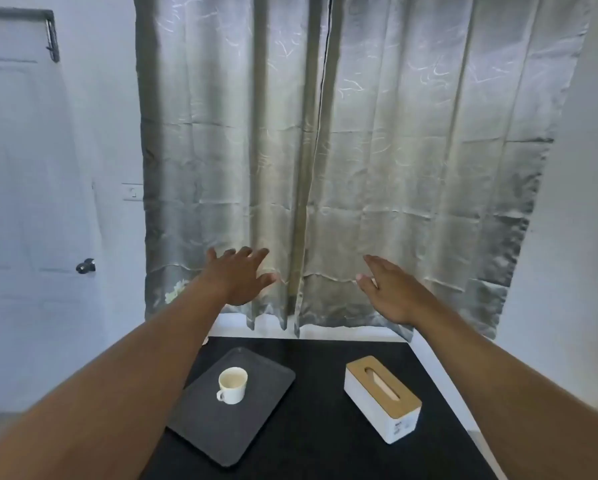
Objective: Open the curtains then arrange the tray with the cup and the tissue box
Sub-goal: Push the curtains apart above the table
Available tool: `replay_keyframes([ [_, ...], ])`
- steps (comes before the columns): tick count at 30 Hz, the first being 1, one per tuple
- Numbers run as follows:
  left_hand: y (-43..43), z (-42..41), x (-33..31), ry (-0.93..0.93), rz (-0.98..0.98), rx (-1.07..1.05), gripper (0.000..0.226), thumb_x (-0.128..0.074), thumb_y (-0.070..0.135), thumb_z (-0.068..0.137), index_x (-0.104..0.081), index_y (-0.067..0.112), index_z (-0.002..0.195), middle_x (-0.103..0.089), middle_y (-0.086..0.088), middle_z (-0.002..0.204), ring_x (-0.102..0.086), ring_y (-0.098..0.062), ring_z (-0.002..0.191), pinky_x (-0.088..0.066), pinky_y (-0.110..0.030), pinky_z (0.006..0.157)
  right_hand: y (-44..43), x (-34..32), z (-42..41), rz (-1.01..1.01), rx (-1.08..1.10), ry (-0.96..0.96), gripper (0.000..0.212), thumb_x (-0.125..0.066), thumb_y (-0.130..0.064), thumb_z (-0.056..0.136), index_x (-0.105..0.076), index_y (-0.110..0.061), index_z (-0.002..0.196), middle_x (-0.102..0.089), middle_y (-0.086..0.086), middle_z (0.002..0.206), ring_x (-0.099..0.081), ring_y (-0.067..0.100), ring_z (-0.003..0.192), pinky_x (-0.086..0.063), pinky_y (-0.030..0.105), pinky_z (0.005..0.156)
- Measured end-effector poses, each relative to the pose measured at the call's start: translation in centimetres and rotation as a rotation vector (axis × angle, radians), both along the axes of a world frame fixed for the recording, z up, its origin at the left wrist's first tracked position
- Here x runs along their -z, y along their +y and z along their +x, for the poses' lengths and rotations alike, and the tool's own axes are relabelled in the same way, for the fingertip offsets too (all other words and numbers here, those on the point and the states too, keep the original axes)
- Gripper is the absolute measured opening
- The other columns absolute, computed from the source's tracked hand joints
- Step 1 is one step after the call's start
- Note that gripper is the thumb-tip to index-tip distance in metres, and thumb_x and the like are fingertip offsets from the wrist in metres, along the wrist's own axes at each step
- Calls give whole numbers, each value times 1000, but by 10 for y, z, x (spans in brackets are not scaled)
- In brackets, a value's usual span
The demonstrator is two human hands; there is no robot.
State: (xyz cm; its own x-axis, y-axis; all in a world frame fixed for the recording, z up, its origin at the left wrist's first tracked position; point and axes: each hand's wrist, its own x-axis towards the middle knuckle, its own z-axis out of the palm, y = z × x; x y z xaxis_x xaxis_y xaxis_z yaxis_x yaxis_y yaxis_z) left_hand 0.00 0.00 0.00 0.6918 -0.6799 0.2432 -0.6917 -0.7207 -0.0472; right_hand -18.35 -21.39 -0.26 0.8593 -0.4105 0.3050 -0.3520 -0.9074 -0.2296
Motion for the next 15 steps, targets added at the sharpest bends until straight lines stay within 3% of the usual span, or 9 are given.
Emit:
replay_keyframes([
  [15, 8, 126, -2, 21, 11, -75, 68, -28, 63, 96, -16, 32, 155, -28, -5, 162, -34, -35, 144, -10, -64, 115, 0, -3, 155, 44, -86, 73, 63, -24, -48, 101, -13, -18, 155, -13, 3, 163, -16, 22, 149, -20, 42, 119],
])
